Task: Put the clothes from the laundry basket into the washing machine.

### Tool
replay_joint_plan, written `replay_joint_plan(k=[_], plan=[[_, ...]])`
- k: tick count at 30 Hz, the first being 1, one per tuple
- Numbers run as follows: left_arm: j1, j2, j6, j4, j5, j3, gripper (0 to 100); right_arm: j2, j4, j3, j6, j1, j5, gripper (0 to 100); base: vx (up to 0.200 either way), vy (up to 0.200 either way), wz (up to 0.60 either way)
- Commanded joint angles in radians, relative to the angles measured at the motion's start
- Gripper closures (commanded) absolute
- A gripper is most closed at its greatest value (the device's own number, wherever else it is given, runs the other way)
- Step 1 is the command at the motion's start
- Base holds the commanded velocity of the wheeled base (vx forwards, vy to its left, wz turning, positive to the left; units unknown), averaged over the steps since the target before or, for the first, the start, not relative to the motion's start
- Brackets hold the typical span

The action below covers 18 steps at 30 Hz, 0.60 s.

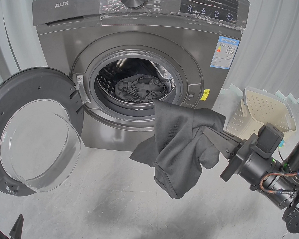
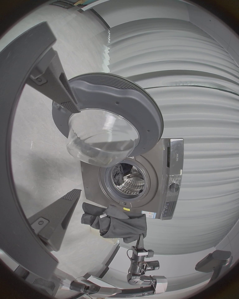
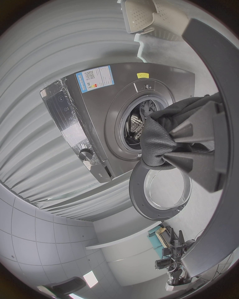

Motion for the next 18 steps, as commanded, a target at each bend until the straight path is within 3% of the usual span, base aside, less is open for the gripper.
replay_joint_plan(k=[1, 6, 12, 13, 16, 17, 18], plan=[[-0.001, -0.017, 0.004, 0.0, -0.001, 0.015, 0, 0.067, -0.002, -0.07, 0.023, 0.057, -0.029, 100, 0.0, 0.0, 0.0], [-0.001, -0.018, 0.047, -0.017, -0.022, 0.018, 0, 0.114, -0.003, -0.133, 0.072, 0.087, -0.078, 100, 0.0, 0.0, 0.0], [-0.001, -0.018, 0.047, -0.02, -0.026, 0.018, 0, 0.153, -0.049, -0.171, 0.079, 0.081, -0.08, 100, 0.0, 0.0, 0.0], [0.002, -0.018, 0.035, -0.038, -0.021, 0.005, 0, 0.159, -0.054, -0.174, 0.078, 0.083, -0.08, 100, 0.0, 0.0, 0.0], [0.024, 0.069, -0.054, -0.18, -0.026, -0.183, 0, 0.168, -0.06, -0.191, 0.078, 0.08, -0.081, 100, 0.0, 0.0, 0.0], [0.024, 0.069, -0.054, -0.18, -0.026, -0.183, 0, 0.168, -0.06, -0.191, 0.078, 0.08, -0.081, 100, 0.0, 0.0, 0.0], [0.041, 0.191, -0.071, -0.241, -0.038, -0.274, 0, 0.182, -0.06, -0.217, 0.078, 0.075, -0.081, 100, 0.0, 0.0, 0.0]])
